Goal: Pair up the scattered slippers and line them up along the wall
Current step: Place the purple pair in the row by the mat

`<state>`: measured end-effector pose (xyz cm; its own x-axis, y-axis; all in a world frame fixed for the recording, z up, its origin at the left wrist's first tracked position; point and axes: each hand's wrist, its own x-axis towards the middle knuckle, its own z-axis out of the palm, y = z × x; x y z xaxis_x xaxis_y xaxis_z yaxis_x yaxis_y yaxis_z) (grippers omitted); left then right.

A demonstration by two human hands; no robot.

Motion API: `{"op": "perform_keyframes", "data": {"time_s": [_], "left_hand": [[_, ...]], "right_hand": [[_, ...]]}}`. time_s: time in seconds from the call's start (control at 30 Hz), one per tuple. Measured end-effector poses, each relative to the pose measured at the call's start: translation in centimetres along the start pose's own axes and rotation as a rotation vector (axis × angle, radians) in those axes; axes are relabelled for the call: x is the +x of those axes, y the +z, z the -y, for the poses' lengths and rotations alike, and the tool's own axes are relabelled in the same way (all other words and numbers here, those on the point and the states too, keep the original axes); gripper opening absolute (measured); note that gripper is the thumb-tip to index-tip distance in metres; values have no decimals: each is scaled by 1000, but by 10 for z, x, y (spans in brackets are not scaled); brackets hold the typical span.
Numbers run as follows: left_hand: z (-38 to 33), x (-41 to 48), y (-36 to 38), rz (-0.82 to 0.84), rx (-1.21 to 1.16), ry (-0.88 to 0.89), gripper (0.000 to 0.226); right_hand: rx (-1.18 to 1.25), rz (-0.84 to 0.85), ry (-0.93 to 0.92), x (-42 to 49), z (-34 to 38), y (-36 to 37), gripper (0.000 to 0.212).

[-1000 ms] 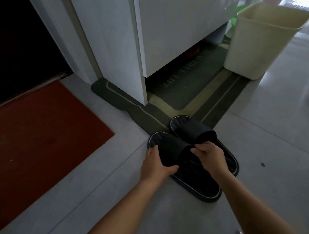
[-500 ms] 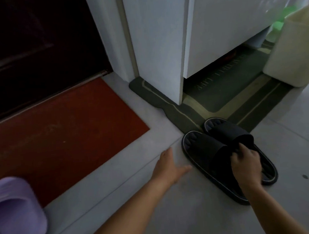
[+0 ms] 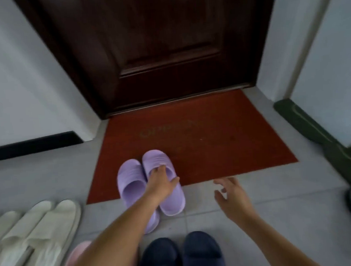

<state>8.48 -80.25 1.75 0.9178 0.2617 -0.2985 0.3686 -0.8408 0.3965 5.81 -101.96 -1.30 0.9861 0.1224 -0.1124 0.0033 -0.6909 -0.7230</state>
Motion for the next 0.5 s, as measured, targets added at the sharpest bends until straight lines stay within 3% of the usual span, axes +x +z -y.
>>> {"op": "perform_keyframes", "data": {"time_s": [0.1, 0.27, 0.37, 0.5], "left_hand": [[50, 9, -52, 17, 88, -79, 63], [100, 15, -98, 116, 175, -123, 69], [123, 16, -92, 70, 118, -144, 67], [148, 17, -56, 74, -84, -270, 66]], "right_hand": [[-166, 241, -61, 21, 56, 37, 35], [-454, 490, -200, 53, 124, 75, 46], [-537, 503, -162, 67, 145, 97, 45], [-499, 441, -113, 64, 144, 130, 22]]}}
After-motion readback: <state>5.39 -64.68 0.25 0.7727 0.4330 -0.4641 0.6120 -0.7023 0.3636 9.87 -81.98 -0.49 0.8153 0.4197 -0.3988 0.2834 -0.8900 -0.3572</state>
